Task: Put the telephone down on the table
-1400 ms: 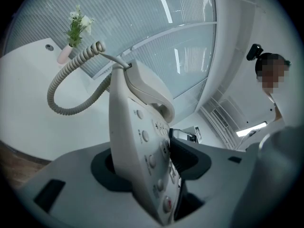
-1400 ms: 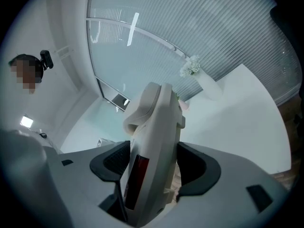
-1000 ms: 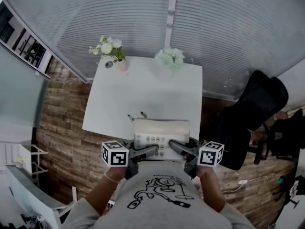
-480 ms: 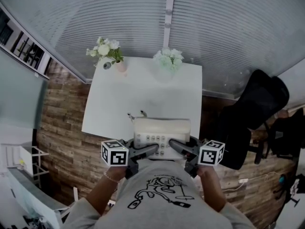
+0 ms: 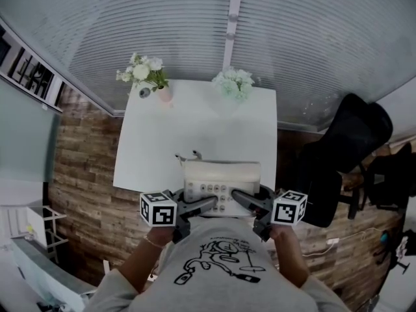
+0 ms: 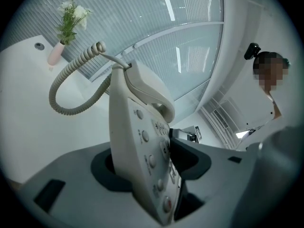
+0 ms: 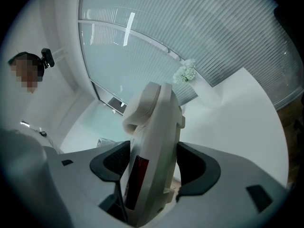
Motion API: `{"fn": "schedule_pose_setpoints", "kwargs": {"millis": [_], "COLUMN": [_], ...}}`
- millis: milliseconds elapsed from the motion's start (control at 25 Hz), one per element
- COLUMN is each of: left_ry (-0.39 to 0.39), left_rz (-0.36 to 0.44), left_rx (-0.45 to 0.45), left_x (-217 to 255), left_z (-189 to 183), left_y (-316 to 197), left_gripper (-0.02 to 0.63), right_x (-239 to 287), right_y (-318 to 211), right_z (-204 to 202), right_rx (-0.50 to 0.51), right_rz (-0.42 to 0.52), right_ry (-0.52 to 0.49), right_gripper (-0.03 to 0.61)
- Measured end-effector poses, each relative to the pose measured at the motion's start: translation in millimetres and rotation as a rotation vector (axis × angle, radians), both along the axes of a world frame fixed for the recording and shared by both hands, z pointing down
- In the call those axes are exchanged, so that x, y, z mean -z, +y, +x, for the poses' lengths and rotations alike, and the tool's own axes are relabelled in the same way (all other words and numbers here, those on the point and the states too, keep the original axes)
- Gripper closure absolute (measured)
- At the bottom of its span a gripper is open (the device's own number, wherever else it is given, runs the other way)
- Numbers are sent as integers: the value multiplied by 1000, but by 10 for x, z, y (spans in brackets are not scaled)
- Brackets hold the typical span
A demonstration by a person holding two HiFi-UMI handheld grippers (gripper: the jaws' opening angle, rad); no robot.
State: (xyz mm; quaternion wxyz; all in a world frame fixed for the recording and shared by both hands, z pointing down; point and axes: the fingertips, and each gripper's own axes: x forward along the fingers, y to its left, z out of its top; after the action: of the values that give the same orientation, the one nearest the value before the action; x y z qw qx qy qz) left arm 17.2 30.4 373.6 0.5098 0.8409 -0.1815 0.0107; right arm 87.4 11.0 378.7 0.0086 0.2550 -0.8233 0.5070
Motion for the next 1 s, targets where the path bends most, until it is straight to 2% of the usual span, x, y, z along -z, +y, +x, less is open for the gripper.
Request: {"fn": "schedule_pose_setpoints", "kwargs": {"millis": [480, 1000], "left_ry": [11, 5], "left_rz": [-15, -37], "left_rx": [-39, -55], "left_x": [-80, -179], "left_z": [-279, -270], "left_y": [-197, -327], "left_gripper": [373, 373], "right_x": [-86, -189], "right_y": [-166, -290], "right_z": [-275, -267], "right_rx": [-39, -51], "right_rz": [-18, -37], "right_ry": [17, 10], "right_gripper": [267, 267]}}
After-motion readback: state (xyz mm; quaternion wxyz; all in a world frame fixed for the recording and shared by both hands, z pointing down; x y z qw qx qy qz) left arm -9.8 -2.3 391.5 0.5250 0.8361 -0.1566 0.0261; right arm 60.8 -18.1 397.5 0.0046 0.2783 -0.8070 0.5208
